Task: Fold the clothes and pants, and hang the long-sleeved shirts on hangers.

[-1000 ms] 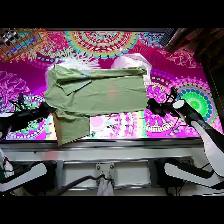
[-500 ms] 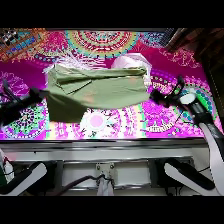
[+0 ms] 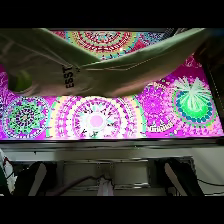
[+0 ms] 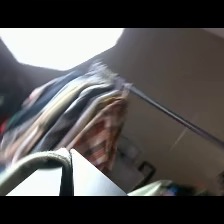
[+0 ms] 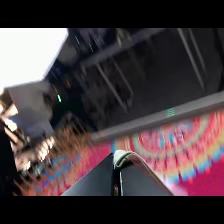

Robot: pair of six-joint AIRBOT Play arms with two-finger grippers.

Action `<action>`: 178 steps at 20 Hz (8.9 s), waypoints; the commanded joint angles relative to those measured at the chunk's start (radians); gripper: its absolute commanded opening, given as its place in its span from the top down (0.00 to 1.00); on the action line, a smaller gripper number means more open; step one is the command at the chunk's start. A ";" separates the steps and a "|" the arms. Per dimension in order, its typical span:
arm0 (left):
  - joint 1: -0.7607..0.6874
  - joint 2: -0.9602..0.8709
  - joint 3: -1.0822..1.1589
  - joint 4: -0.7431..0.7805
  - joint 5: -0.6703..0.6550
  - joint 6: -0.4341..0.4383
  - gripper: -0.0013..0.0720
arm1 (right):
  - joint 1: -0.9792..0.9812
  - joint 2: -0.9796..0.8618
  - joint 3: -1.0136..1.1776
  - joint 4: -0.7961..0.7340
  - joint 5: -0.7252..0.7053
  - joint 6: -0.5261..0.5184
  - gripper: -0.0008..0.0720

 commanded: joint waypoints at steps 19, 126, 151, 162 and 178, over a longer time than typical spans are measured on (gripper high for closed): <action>-0.162 -0.192 0.218 0.750 -0.175 -0.171 0.98 | 0.000 -0.251 0.260 -0.366 0.348 0.103 0.96; -0.299 -0.335 -0.782 1.197 -0.066 -0.522 0.34 | -0.111 -0.282 -0.961 -0.089 -0.007 0.127 0.96; -0.337 0.056 -0.755 1.011 -0.313 -0.347 0.97 | -0.140 0.190 -0.956 -0.427 0.349 0.107 0.96; -0.346 -0.010 -0.729 0.819 0.490 -0.246 0.97 | -0.137 -0.070 -0.742 -0.336 0.151 0.082 0.96; -0.359 -0.708 -0.300 0.740 0.525 -0.025 0.97 | -0.068 -0.965 -0.013 -0.095 0.054 -0.132 0.96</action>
